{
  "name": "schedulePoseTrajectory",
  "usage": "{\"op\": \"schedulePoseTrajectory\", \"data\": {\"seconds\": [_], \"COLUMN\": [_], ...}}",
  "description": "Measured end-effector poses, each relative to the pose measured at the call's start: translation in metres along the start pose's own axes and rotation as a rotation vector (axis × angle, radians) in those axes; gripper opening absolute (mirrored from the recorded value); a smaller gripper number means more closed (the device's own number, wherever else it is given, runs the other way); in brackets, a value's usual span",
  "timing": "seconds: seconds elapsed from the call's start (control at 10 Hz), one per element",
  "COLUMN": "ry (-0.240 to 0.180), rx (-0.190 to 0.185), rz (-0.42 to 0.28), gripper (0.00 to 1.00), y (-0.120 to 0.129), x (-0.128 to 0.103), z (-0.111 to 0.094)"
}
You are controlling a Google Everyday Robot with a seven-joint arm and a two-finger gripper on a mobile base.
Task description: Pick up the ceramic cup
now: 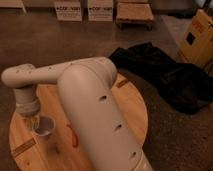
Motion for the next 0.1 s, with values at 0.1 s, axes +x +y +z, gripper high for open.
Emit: {"op": "schedulePoseTrajectory", "data": {"seconds": [0.1], "ry": [-0.023], "rx": [0.027], "rz": [0.007], "gripper": [0.0], "y": [0.0083], "x": [0.0087], "z": [-0.0208]}}
